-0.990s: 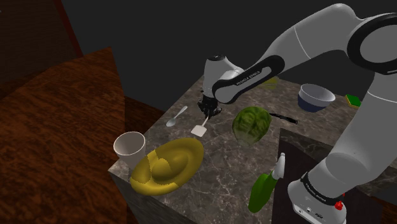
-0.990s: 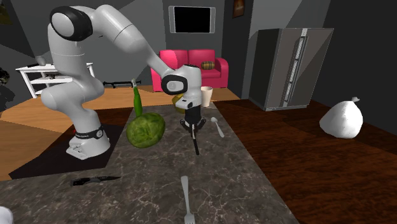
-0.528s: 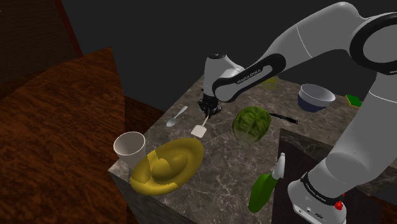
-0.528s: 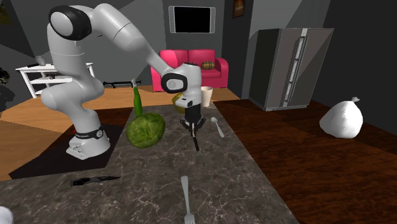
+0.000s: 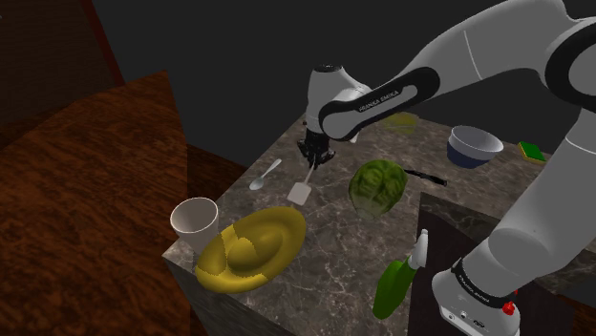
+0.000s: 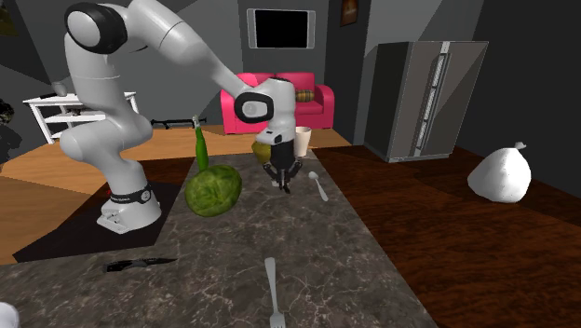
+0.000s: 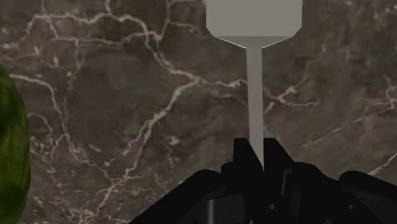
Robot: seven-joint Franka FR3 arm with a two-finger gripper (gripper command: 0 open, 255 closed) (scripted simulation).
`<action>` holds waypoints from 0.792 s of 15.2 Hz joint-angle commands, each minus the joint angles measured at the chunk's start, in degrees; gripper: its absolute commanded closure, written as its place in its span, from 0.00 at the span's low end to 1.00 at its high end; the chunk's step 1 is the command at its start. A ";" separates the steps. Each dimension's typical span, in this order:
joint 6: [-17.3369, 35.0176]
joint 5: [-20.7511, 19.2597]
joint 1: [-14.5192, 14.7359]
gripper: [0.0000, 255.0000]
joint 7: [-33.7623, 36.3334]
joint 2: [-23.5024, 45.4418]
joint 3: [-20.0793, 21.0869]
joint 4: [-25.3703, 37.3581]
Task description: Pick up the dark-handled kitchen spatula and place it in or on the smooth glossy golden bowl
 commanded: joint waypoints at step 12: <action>-8.98 4.18 -0.65 1.00 -3.31 -5.96 0.70 3.81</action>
